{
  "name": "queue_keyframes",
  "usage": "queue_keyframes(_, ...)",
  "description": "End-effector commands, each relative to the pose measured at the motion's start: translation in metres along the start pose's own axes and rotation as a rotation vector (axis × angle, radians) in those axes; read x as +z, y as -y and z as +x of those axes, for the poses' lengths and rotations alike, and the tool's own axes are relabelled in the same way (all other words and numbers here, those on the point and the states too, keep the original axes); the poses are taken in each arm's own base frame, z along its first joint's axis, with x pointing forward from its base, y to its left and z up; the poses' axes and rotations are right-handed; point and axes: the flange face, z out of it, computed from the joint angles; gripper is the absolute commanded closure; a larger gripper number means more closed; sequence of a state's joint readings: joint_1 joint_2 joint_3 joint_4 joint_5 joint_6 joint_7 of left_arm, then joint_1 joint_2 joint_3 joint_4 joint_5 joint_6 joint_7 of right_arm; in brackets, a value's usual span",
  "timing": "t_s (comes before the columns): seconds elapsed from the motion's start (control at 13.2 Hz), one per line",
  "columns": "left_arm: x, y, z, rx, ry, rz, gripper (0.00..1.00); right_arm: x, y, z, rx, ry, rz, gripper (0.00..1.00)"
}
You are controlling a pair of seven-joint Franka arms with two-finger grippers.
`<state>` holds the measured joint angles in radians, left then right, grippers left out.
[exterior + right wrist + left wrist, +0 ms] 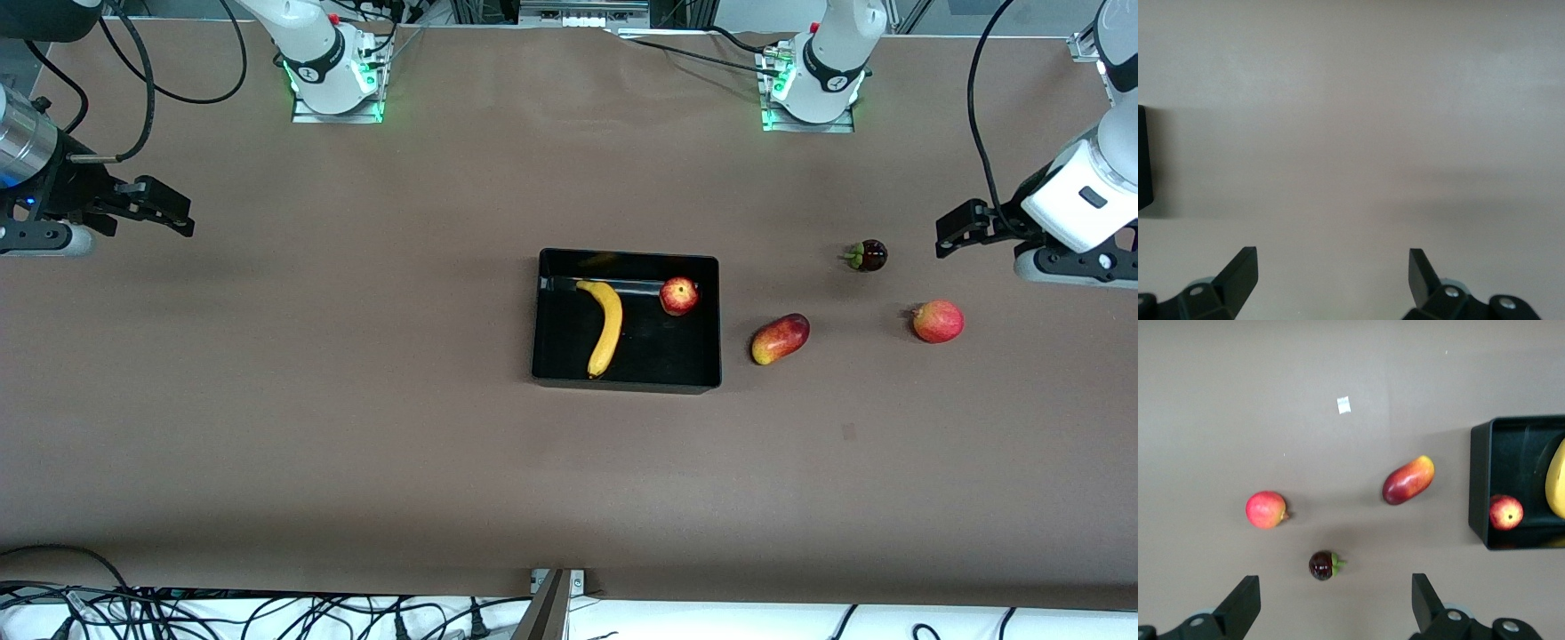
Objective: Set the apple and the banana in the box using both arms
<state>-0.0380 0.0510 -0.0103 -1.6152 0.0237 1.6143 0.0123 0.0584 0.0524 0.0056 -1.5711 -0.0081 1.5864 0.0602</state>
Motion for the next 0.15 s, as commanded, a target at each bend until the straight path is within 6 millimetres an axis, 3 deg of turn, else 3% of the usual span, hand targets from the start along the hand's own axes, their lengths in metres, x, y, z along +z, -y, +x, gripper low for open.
queue_keyframes(0.0,0.0005,0.0026,-0.0154,0.011,0.034,0.032,0.0,-0.0046,-0.0018,-0.0055,-0.015,-0.012,-0.016,0.0)
queue_keyframes(0.08,-0.0001,0.0026,-0.0149,0.011,0.033,0.032,0.0,-0.0047,-0.001,-0.0055,-0.016,-0.012,-0.016,0.0)
